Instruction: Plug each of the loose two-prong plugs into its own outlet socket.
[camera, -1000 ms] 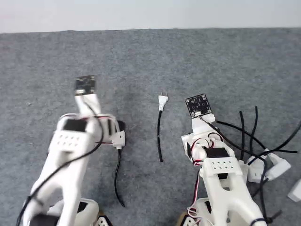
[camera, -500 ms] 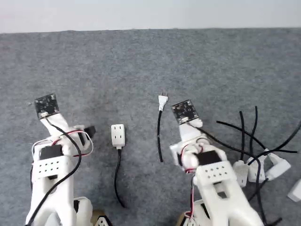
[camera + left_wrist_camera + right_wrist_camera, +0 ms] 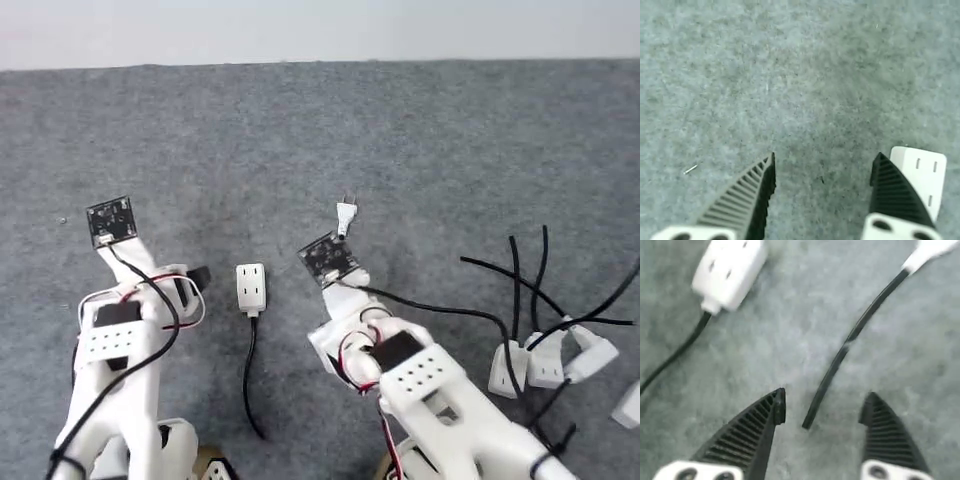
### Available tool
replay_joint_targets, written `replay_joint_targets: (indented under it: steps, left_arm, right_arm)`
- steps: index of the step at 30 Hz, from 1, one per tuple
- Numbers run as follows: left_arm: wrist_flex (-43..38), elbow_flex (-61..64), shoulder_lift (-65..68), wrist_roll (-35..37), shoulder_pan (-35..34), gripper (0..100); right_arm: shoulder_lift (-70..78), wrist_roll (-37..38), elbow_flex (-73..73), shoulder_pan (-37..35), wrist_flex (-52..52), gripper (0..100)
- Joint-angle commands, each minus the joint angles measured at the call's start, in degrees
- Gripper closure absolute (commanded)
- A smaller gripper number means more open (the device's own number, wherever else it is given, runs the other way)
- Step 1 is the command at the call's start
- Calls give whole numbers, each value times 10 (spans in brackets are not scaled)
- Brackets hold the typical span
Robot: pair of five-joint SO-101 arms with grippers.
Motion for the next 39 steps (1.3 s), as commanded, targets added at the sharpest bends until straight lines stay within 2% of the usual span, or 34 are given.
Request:
replay_joint_targets:
  steps: [1,8,24,29,34,39]
  left_arm:
    - [-13,-44,27,-1,5,710]
    - [-12,-62,58,-2,4,710]
    - [-13,-62,58,-4,4,710]
    - [-13,-62,58,-4,4,710]
    - [-13,-62,58,-4,4,710]
    - [-13,-62,58,-5,4,710]
  right_arm:
    - [20,24,-35,-8,-7,894]
    - [20,27,-42,-1,23,836]
    - [27,41,-44,26,25,839]
    - [27,44,-44,26,25,906]
    - [27,44,-44,26,25,859]
    - [28,44,-45,26,25,855]
